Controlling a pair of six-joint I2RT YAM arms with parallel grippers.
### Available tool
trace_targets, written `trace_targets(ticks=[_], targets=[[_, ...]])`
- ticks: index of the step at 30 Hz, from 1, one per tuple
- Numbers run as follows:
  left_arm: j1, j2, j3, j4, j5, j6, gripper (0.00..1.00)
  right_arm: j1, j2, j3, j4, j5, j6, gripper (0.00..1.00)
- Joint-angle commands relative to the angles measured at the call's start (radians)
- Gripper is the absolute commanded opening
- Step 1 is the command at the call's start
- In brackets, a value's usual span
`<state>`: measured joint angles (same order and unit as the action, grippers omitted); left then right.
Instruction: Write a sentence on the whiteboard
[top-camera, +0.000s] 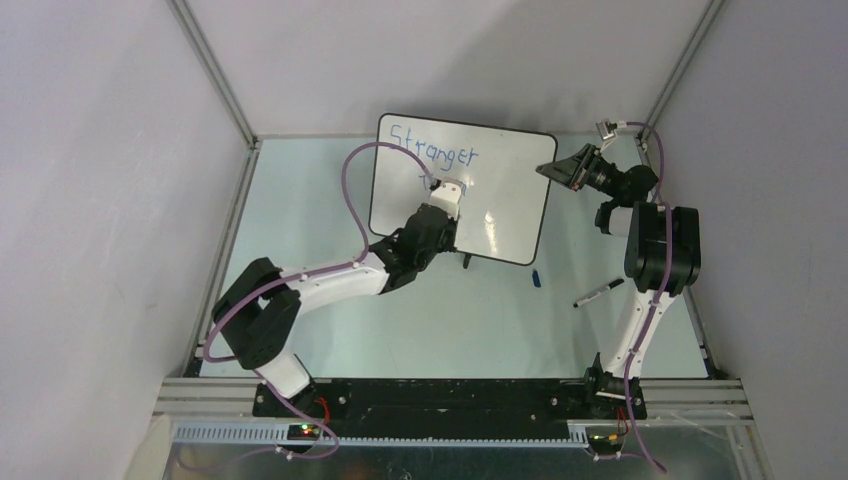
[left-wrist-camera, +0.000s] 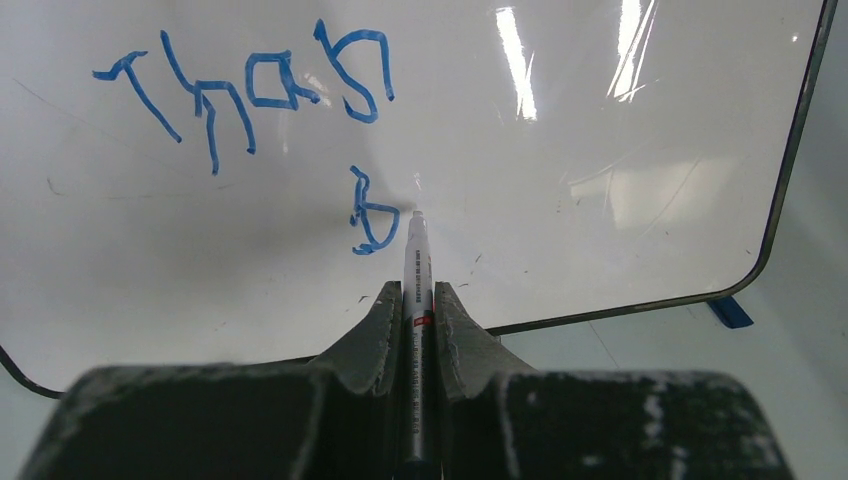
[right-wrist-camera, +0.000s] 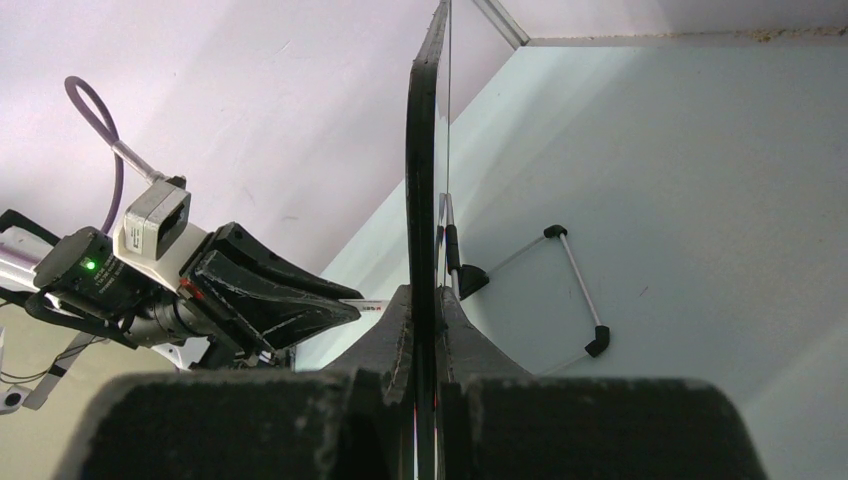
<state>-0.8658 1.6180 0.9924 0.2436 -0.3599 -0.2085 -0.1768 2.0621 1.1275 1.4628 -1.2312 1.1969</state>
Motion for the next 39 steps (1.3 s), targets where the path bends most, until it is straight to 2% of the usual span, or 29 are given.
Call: trace_targets(ticks=[1,27,39], targets=[[-0.002,0.011,0.055,0.013,-0.035,0.014,0.00,0.003,-0.076,0.010,0.042,0.009,0.052,0.00],[-0.003,0.054,0.091,0.007,-0.009,0.009,0.00,0.003,-0.076,0.011,0.043,0.007,0.052,0.00],[-0.003,0.041,0.085,0.024,0.049,0.000,0.00,0.002,-0.076,0.009,0.043,0.007,0.053,0.00]])
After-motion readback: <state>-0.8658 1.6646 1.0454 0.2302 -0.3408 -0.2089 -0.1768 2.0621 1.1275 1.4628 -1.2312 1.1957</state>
